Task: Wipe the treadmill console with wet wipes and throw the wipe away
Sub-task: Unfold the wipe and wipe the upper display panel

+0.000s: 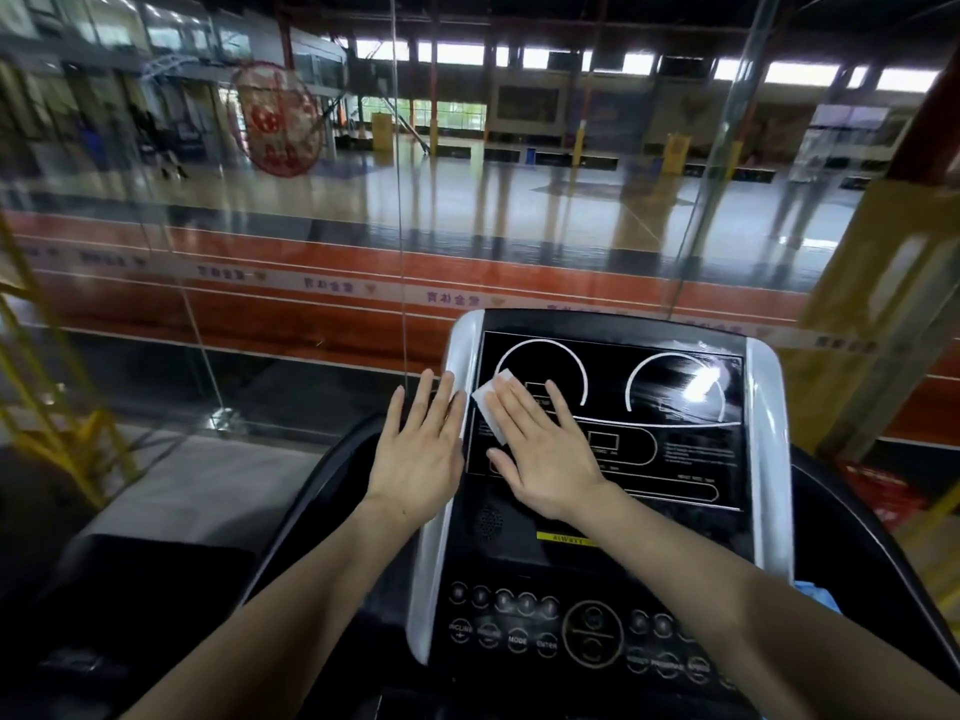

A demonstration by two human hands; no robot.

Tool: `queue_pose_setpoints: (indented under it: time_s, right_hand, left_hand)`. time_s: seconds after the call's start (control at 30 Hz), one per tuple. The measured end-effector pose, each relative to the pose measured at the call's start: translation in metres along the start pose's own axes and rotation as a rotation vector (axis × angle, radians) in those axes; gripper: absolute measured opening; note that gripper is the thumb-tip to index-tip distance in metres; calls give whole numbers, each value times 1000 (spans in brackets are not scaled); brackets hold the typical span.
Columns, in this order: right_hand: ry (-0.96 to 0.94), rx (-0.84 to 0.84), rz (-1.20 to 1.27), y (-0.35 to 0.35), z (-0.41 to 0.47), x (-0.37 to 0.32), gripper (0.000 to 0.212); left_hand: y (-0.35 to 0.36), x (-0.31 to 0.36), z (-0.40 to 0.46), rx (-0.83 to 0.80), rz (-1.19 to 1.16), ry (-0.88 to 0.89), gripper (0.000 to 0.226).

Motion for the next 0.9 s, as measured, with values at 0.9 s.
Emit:
queue_pose_setpoints:
  time_s: [0.9]
  right_hand:
    - [600,-25,-65,-41,-171,149,77]
  left_hand:
    - [-9,191,27,-48,-144,109,66]
Point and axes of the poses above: each hand's wrist, its own z-axis towards the middle knuckle, its own y-axis out of the palm, x = y × z, the point moved 7 cm from there along z, towards the middle knuckle, and after that the axes turned 14 degrees about x, right-handed, at the moved point
